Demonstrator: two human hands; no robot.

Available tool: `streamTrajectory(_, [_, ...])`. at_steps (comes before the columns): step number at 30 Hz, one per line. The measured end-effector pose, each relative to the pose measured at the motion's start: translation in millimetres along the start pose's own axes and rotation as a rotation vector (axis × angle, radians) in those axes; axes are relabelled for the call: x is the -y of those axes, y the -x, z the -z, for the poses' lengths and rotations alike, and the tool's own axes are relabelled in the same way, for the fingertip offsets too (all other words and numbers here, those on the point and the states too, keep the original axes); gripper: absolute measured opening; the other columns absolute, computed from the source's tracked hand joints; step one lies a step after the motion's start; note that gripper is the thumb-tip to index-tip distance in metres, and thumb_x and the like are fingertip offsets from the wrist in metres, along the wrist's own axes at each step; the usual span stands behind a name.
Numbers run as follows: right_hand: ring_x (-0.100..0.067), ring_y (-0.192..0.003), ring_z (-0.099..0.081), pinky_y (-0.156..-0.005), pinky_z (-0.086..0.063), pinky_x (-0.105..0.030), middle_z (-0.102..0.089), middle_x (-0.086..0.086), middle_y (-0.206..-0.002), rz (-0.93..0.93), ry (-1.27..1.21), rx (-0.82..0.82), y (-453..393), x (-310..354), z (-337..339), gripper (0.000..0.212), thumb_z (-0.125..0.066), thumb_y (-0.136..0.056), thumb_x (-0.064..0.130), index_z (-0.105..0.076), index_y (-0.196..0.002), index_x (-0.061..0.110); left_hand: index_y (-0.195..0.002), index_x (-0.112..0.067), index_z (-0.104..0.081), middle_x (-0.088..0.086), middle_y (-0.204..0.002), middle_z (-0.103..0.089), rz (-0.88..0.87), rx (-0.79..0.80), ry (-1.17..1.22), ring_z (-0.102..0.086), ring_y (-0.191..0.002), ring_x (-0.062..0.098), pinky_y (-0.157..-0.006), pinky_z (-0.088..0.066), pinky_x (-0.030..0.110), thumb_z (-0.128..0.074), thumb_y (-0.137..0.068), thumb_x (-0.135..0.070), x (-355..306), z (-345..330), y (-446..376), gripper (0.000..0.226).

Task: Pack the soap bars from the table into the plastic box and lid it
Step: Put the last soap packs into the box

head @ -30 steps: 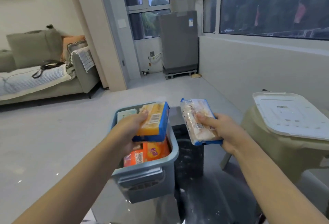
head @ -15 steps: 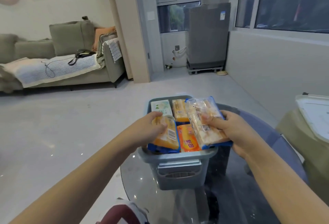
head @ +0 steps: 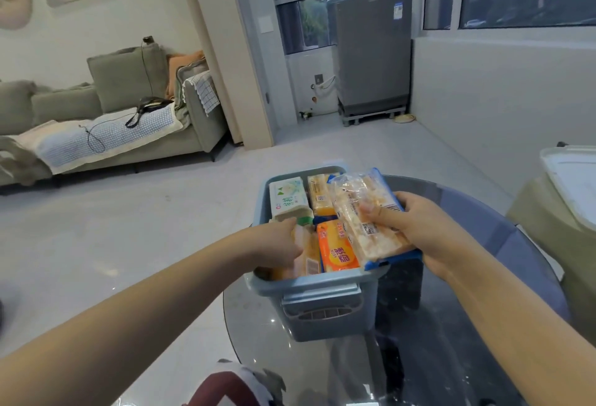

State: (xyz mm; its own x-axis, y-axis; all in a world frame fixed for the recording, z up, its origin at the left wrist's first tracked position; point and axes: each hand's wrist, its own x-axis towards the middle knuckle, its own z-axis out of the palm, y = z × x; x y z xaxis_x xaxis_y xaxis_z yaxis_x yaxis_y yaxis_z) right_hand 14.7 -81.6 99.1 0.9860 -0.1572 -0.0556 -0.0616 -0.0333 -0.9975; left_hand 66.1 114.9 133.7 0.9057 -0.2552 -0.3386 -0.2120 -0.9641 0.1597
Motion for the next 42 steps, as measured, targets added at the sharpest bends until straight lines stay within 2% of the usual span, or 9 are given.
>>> streamTrajectory(6, [-0.019, -0.077, -0.072, -0.062, -0.058, -0.031, -0.073, -0.004, -0.097, -0.012, 0.019, 0.008, 1, 1, 1, 0.071, -0.075, -0.051, 0.048, -0.056, -0.112, 0.017, -0.128, -0.016, -0.056, 0.006, -0.124, -0.061, -0.011, -0.067, 0.185, -0.057, -0.109, 0.019, -0.088, -0.045, 0.03, -0.045, -0.096, -0.025, 11, 6, 2, 0.035])
streamTrajectory(10, [-0.02, -0.078, -0.071, -0.065, -0.058, -0.033, -0.072, -0.004, -0.097, -0.028, 0.083, 0.0, 0, 6, -2, 0.059, -0.076, -0.065, 0.043, -0.055, -0.113, 0.016, -0.126, -0.016, -0.057, 0.003, -0.116, -0.064, -0.083, -0.169, 0.203, -0.061, -0.103, 0.02, -0.081, -0.047, 0.029, -0.043, -0.097, -0.027, 12, -4, 2, 0.034])
streamTrajectory(16, [-0.01, -0.074, -0.069, -0.06, -0.054, -0.025, -0.068, 0.006, -0.092, 0.013, 0.224, 0.02, -5, 20, -21, 0.038, -0.069, -0.076, 0.043, -0.049, -0.105, 0.029, -0.117, -0.013, -0.062, 0.0, -0.102, -0.065, -0.113, -0.149, 0.854, -0.064, -0.099, 0.016, -0.085, -0.055, 0.032, -0.045, -0.097, -0.029, 21, 0, -5, 0.03])
streamTrajectory(20, [-0.013, -0.074, -0.071, -0.062, -0.055, -0.028, -0.071, 0.005, -0.089, 0.005, 0.188, 0.108, -13, 28, -43, 0.025, -0.066, -0.081, 0.038, -0.055, -0.102, 0.03, -0.092, -0.018, -0.071, 0.002, -0.084, -0.076, -0.249, -0.167, 1.068, -0.072, -0.078, 0.012, -0.066, -0.058, 0.024, -0.047, -0.097, -0.027, 24, -3, -2, 0.026])
streamTrajectory(26, [-0.018, -0.088, -0.071, -0.083, -0.057, -0.042, -0.073, -0.001, -0.101, -0.061, 0.212, 0.201, -22, 14, -82, 0.033, -0.065, -0.083, 0.032, -0.059, -0.114, 0.022, -0.069, -0.02, -0.072, -0.005, -0.056, -0.066, -0.147, -0.442, 0.655, -0.056, -0.049, 0.008, -0.051, -0.045, 0.022, -0.055, -0.09, -0.042, 49, -6, -1, 0.034])
streamTrajectory(31, [-0.009, -0.075, -0.065, -0.059, -0.051, -0.022, -0.071, 0.002, -0.086, -0.051, 0.59, 0.172, -23, 6, -92, 0.028, -0.057, -0.087, 0.041, -0.067, -0.094, 0.016, -0.089, -0.02, -0.072, -0.012, -0.071, -0.065, -0.128, -0.428, 0.495, -0.055, -0.058, -0.001, -0.04, -0.037, 0.005, -0.057, -0.089, -0.04, 61, -13, -8, 0.025])
streamTrajectory(35, [-0.009, -0.076, -0.065, -0.061, -0.053, -0.024, -0.072, 0.002, -0.083, 0.103, 0.734, 0.125, -22, 2, -98, 0.028, -0.062, -0.083, 0.039, -0.068, -0.099, 0.017, -0.104, -0.019, -0.067, -0.003, -0.101, -0.062, -0.127, -0.429, 0.592, -0.057, -0.077, 0.006, -0.055, -0.041, 0.01, -0.065, -0.084, -0.038, 72, -22, -14, 0.027])
streamTrajectory(40, [-0.008, -0.072, -0.062, -0.068, -0.053, -0.03, -0.069, 0.008, -0.078, 0.165, 1.066, 0.054, -28, 2, -94, 0.04, -0.06, -0.073, 0.062, -0.066, -0.092, 0.028, -0.113, -0.033, -0.049, 0.001, -0.126, -0.04, -0.08, -0.376, 0.732, -0.053, -0.103, 0.015, -0.09, -0.049, 0.031, -0.07, -0.079, -0.036, 69, -37, -14, 0.04])
streamTrajectory(42, [-0.005, -0.072, -0.06, -0.067, -0.052, -0.026, -0.066, 0.012, -0.078, 0.086, 0.993, 0.103, -33, 4, -89, 0.038, -0.063, -0.072, 0.06, -0.066, -0.091, 0.028, -0.127, -0.033, -0.041, 0.001, -0.126, -0.045, -0.051, -0.342, 0.857, -0.056, -0.106, 0.019, -0.081, -0.055, 0.03, -0.07, -0.081, -0.031, 69, -37, -15, 0.055])
